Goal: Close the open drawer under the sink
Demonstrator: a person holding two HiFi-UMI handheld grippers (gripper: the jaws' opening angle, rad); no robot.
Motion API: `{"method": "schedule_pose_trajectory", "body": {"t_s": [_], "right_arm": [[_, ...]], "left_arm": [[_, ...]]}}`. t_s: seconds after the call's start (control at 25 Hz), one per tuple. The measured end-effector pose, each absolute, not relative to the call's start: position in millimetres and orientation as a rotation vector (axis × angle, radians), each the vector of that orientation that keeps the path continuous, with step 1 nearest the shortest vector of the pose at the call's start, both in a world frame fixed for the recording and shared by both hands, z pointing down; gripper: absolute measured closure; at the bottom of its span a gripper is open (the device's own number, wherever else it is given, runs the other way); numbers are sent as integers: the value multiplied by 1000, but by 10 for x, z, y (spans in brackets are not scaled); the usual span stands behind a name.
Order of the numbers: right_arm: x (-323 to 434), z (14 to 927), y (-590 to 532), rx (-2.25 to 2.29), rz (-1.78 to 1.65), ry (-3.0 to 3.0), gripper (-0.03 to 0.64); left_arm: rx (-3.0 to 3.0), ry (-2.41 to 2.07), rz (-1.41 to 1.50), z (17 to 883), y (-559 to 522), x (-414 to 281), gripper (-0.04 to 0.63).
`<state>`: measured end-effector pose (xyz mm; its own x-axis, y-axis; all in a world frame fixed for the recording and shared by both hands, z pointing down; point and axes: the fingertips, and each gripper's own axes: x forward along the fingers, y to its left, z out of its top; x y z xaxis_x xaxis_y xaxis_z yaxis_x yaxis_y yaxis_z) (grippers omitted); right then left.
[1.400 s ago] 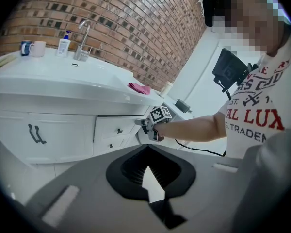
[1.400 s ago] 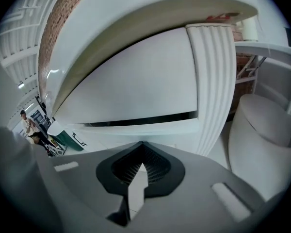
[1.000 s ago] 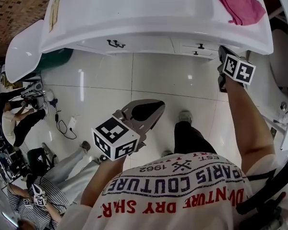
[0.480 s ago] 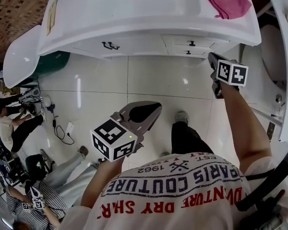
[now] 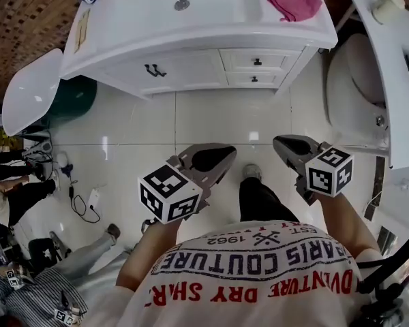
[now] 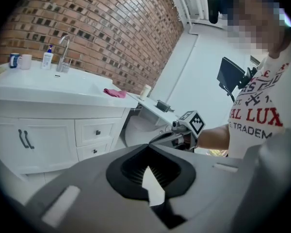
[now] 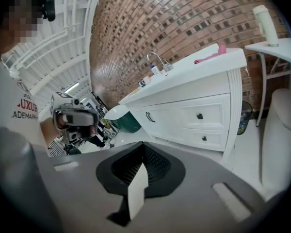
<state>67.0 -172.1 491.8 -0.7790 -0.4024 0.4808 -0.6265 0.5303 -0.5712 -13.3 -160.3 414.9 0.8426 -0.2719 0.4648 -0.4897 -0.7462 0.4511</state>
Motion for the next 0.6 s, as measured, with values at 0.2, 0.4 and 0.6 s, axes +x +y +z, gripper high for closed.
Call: {"method": "schedule_pose_trajectory", "body": {"t_s": [0.2,0.4,0.6], "right_arm": [[273,4379,-725,808,991,-2586,609],[-168,3850,400,853,823,-2622,609],[-565,3466,1309,933,693,-2671,610]], "left_arm": [[2560,-509,482,3840,-857,-249,607],[2677,-472,407,3460,246,-599,607],[2733,-485,341,3282,1192,-1094,607]]}}
